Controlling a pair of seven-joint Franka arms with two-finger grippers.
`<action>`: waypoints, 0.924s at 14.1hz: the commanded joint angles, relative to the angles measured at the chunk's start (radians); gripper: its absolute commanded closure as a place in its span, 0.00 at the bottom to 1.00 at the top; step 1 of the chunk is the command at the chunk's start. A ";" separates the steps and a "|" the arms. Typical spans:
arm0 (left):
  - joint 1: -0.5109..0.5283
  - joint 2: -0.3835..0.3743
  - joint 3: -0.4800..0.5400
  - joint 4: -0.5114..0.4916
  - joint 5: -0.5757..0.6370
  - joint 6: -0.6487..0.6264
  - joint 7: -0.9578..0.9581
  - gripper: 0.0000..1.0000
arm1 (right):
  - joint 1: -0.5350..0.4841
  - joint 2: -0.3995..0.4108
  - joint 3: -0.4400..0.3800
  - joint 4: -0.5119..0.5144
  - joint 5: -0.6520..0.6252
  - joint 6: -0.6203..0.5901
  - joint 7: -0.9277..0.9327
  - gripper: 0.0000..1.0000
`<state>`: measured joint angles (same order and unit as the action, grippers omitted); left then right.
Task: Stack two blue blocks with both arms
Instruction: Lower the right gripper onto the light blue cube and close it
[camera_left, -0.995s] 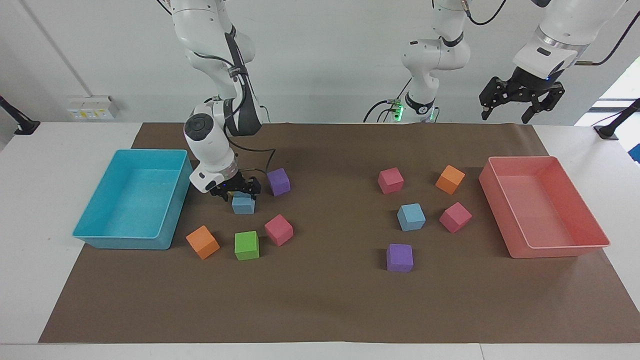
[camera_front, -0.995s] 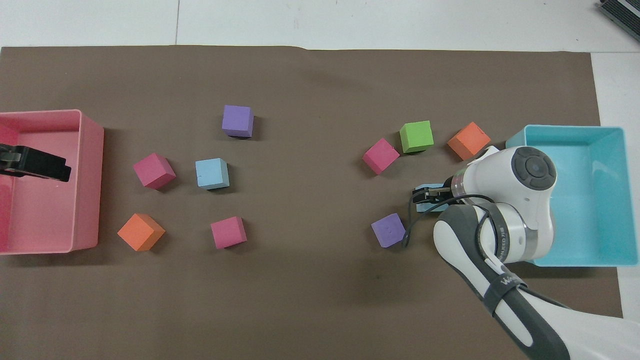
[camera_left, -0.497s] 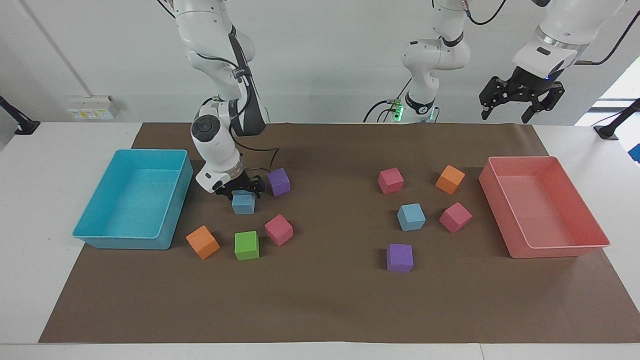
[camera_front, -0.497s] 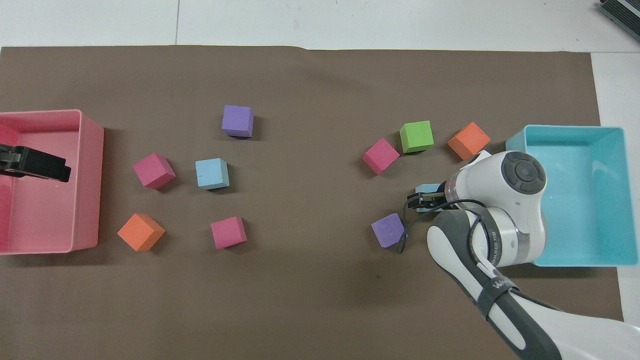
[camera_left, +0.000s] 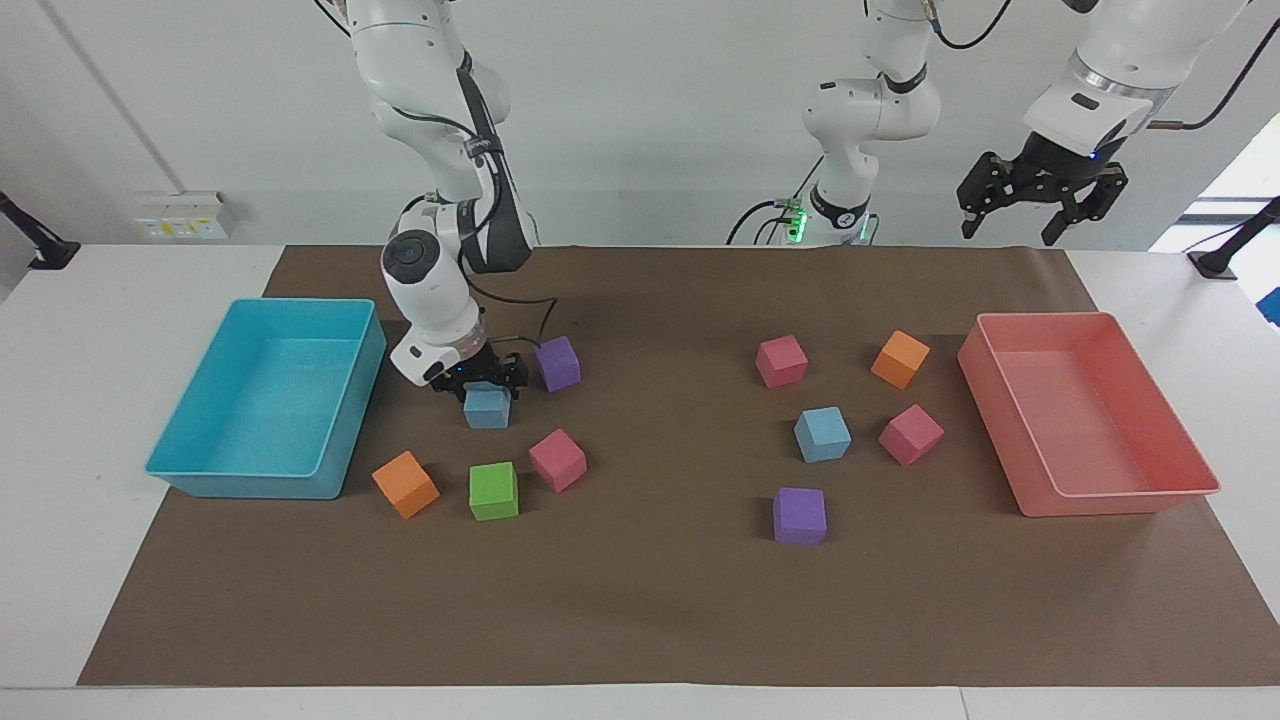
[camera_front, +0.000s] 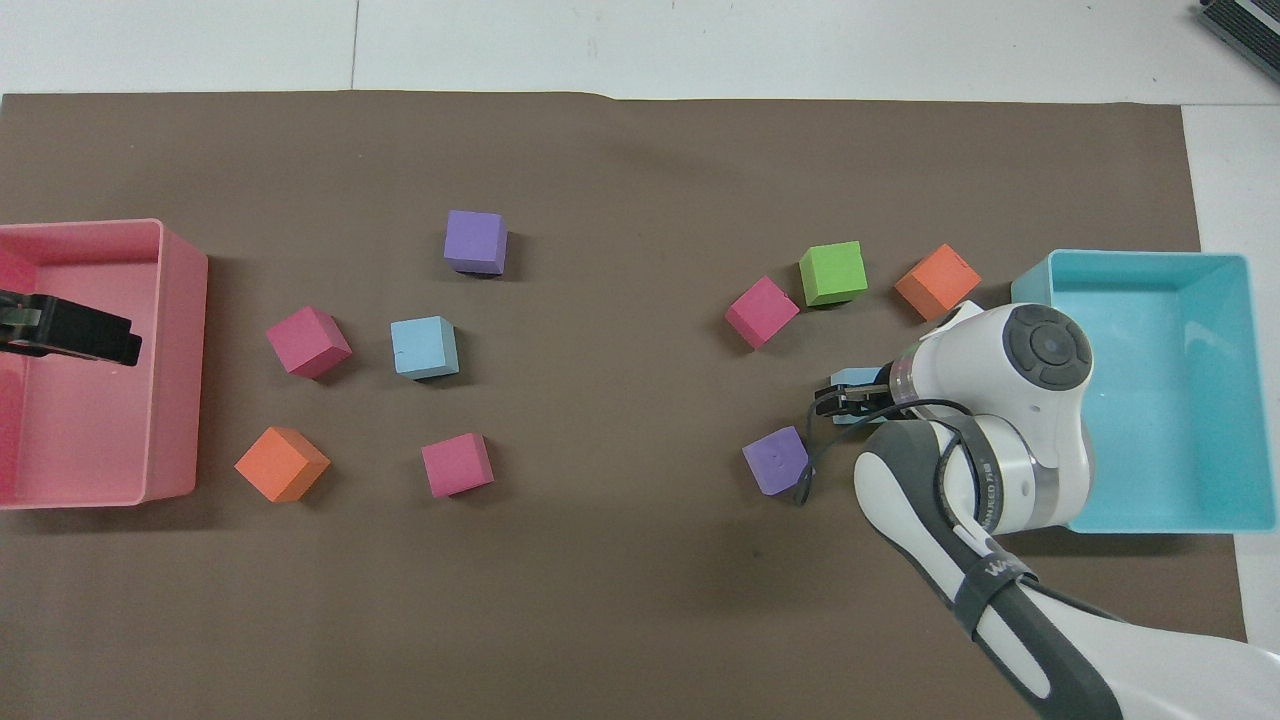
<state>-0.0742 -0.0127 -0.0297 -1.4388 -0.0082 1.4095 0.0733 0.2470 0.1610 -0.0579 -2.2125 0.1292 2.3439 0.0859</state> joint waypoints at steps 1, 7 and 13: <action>-0.009 -0.030 0.004 -0.037 0.017 0.008 0.011 0.00 | -0.009 0.003 0.000 -0.010 0.021 0.028 -0.020 0.55; -0.010 -0.033 0.004 -0.043 0.017 0.009 0.011 0.00 | -0.003 -0.004 0.001 0.039 0.021 -0.035 0.006 1.00; -0.010 -0.035 0.004 -0.043 0.017 0.009 0.011 0.00 | -0.002 -0.102 0.000 0.125 0.012 -0.239 0.035 1.00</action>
<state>-0.0743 -0.0167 -0.0307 -1.4448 -0.0082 1.4095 0.0736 0.2460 0.1090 -0.0588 -2.0894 0.1310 2.1525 0.1098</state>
